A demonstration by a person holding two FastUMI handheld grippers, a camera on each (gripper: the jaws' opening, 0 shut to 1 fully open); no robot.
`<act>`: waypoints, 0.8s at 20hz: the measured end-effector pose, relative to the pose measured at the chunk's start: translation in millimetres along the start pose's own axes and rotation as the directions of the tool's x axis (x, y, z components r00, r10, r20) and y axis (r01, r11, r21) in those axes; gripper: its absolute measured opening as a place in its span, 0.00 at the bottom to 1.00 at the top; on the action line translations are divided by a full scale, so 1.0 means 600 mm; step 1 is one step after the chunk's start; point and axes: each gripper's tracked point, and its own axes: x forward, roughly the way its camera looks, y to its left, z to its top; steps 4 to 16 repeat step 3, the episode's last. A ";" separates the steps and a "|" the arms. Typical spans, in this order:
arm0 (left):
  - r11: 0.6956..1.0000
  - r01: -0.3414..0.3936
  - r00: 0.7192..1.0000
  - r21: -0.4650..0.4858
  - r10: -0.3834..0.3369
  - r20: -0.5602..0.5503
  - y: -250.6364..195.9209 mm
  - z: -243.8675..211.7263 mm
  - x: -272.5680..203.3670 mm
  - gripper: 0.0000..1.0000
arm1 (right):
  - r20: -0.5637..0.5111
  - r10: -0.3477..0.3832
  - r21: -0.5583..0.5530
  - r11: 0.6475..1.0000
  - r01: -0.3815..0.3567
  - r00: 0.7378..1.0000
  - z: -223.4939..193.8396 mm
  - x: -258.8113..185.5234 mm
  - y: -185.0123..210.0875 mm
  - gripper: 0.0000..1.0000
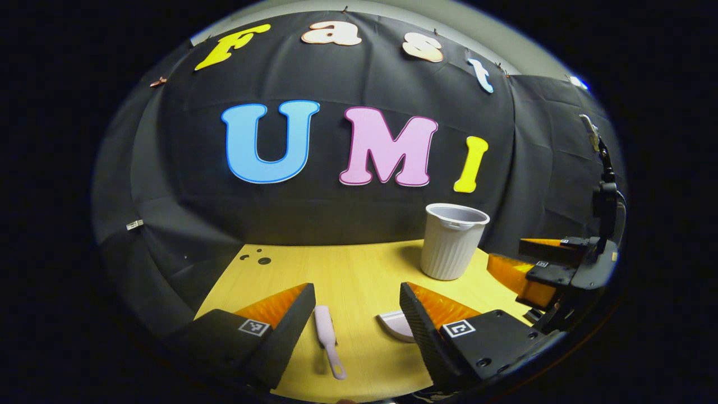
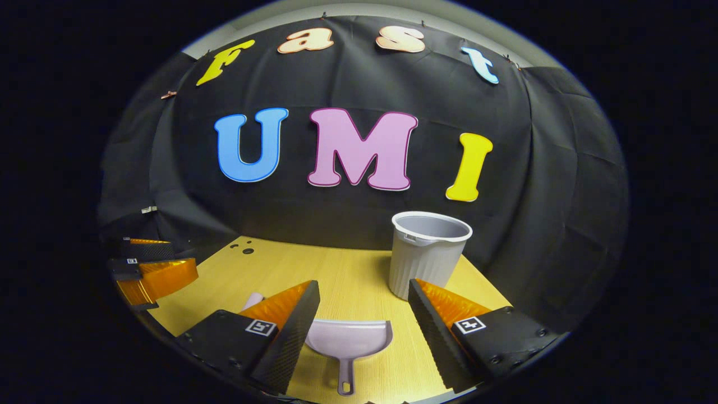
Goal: Pick up the small broom and dustpan from the desktop, sweep the trash into the dustpan with the broom, and then empty the trash into the garbage bin.
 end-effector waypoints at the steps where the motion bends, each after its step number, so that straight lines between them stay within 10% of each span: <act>1: 1.000 -0.003 1.000 -0.002 0.003 0.019 -0.002 0.002 -0.003 0.96 | -0.003 0.003 0.008 1.000 -0.003 1.000 -0.003 -0.006 0.005 0.99; 16: 1.000 -0.018 0.998 -0.018 0.019 0.056 -0.005 0.009 -0.010 0.96 | -0.014 0.016 0.026 1.000 -0.015 1.000 -0.014 -0.015 0.014 0.99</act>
